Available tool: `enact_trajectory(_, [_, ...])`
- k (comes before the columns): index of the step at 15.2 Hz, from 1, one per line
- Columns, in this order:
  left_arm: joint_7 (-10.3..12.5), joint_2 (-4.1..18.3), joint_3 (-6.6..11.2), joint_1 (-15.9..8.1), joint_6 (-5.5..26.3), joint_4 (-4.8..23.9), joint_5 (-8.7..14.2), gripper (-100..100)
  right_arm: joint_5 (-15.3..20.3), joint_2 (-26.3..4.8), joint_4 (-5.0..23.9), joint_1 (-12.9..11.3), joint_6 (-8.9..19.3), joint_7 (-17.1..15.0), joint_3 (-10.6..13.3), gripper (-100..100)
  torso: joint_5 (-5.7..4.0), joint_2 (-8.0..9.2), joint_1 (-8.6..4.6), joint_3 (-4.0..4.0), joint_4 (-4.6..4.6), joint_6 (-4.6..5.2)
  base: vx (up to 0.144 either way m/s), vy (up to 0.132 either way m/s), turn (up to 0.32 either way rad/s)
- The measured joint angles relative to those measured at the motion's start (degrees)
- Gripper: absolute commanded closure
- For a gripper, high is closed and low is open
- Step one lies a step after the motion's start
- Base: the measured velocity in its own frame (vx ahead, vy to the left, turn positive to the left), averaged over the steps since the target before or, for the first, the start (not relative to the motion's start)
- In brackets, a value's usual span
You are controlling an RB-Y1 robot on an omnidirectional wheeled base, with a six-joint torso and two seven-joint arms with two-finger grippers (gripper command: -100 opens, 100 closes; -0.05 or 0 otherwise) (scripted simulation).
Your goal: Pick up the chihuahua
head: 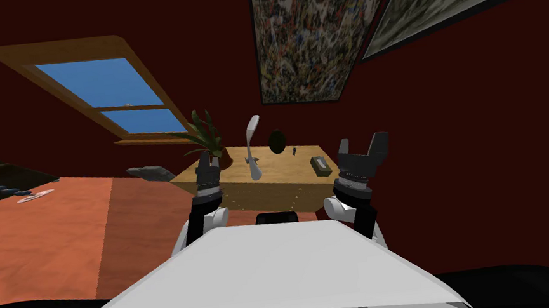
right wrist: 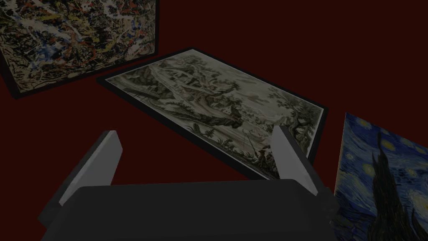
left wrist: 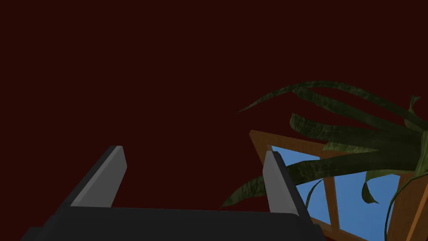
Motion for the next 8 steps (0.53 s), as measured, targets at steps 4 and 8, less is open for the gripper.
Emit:
enact_trajectory(4, [1.1,4.0,0.31,-1.2,3.2,0.7,0.2,-100,0.0,0.0,0.0,0.0,0.0,0.0,0.0,0,0.03,0.03,0.16,0.02,0.01,0.01,-0.009,0.031,-0.095])
enact_trajectory(8, [2.6,6.7,0.92,-3.5,7.5,2.2,0.5,-100,0.0,0.0,0.0,0.0,0.0,0.0,0.0,0,0.04,0.02,0.18,0.01,0.00,0.02,-0.009,0.035,-0.096])
